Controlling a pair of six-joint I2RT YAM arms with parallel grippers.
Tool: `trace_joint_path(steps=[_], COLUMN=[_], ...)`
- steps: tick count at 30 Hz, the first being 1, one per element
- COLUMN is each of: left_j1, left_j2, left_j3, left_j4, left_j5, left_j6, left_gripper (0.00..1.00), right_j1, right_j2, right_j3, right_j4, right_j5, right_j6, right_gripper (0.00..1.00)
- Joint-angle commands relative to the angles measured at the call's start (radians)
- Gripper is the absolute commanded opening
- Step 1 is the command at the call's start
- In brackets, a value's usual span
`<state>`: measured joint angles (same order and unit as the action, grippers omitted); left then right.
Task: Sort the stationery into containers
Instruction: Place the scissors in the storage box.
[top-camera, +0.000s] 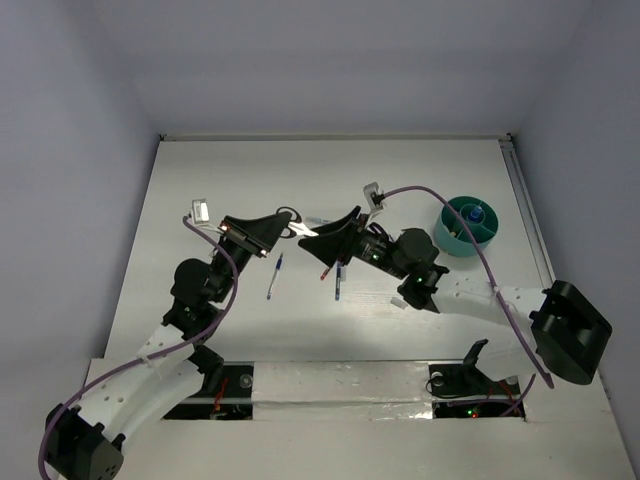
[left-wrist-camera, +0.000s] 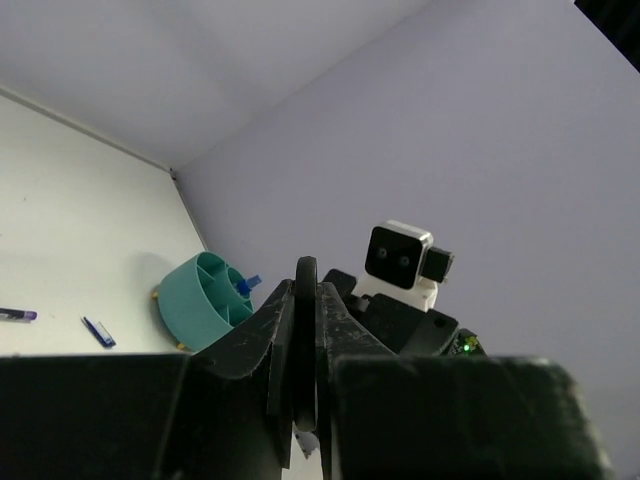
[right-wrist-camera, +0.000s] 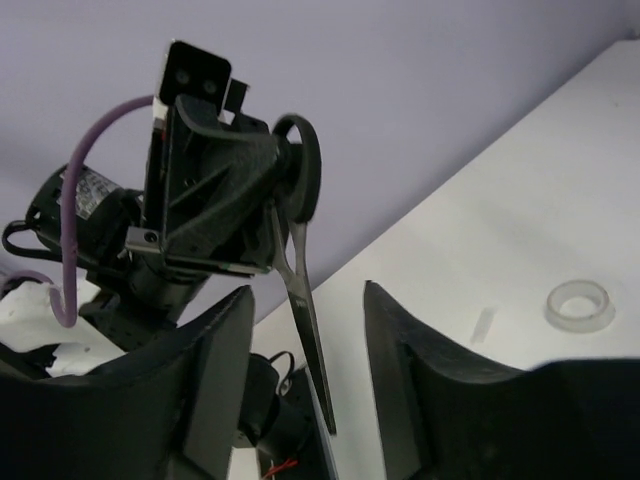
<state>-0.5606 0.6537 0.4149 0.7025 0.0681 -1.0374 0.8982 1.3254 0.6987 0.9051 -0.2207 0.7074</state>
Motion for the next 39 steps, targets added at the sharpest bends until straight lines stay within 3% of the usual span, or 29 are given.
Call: trace_joint_path(steps=[1, 9, 13, 16, 17, 18, 20, 21, 23, 27, 32, 39], left_j1=[0.005, 0.005, 0.005, 0.005, 0.005, 0.005, 0.005, 0.005, 0.005, 0.005, 0.005, 0.005], left_j2=[-0.017, -0.032, -0.034, -0.035, -0.037, -0.04, -0.052, -0.061, -0.084, -0.124, -0.138, -0.092], left_j3=[-0.01, -0.014, -0.018, -0.016, -0.008, -0.001, 0.042, 0.057, 0.112, 0.179, 0.303, 0.349], left_j4=[0.061, 0.058, 0.064, 0.042, 0.028, 0.008, -0.101, -0.147, -0.291, -0.474, -0.701, -0.897], left_j5=[0.016, 0.019, 0.021, 0.03, 0.029, 0.032, 0.026, 0.006, -0.043, -0.109, -0.078, 0.071], left_j6=[-0.006, -0.001, -0.001, 0.011, 0.022, 0.037, 0.104, 0.132, 0.212, 0.324, 0.488, 0.689], left_gripper=[0.0, 0.0, 0.0, 0.0, 0.0, 0.16, 0.35, 0.56, 0.71, 0.99, 0.99, 0.99], right_j1=[0.008, 0.008, 0.008, 0.008, 0.008, 0.008, 0.008, 0.008, -0.001, -0.06, -0.206, -0.407], right_j2=[0.018, 0.04, 0.034, 0.008, -0.018, -0.034, -0.069, -0.104, -0.13, -0.213, -0.272, -0.238], right_j3=[0.07, 0.093, 0.097, 0.082, 0.084, 0.09, 0.146, 0.166, 0.235, 0.298, 0.389, 0.561], right_j4=[0.123, 0.13, 0.106, 0.091, 0.031, -0.018, -0.242, -0.317, -0.563, -0.891, -1.401, -1.831], right_j5=[0.015, 0.003, 0.009, 0.032, 0.058, 0.069, 0.108, 0.124, 0.179, 0.233, 0.311, 0.495], right_j6=[-0.014, -0.009, -0.01, -0.009, -0.016, -0.043, -0.091, -0.141, -0.193, -0.319, -0.417, -0.45], right_gripper=[0.51, 0.26, 0.01, 0.0, 0.0, 0.0, 0.0, 0.0, 0.0, 0.0, 0.0, 0.0])
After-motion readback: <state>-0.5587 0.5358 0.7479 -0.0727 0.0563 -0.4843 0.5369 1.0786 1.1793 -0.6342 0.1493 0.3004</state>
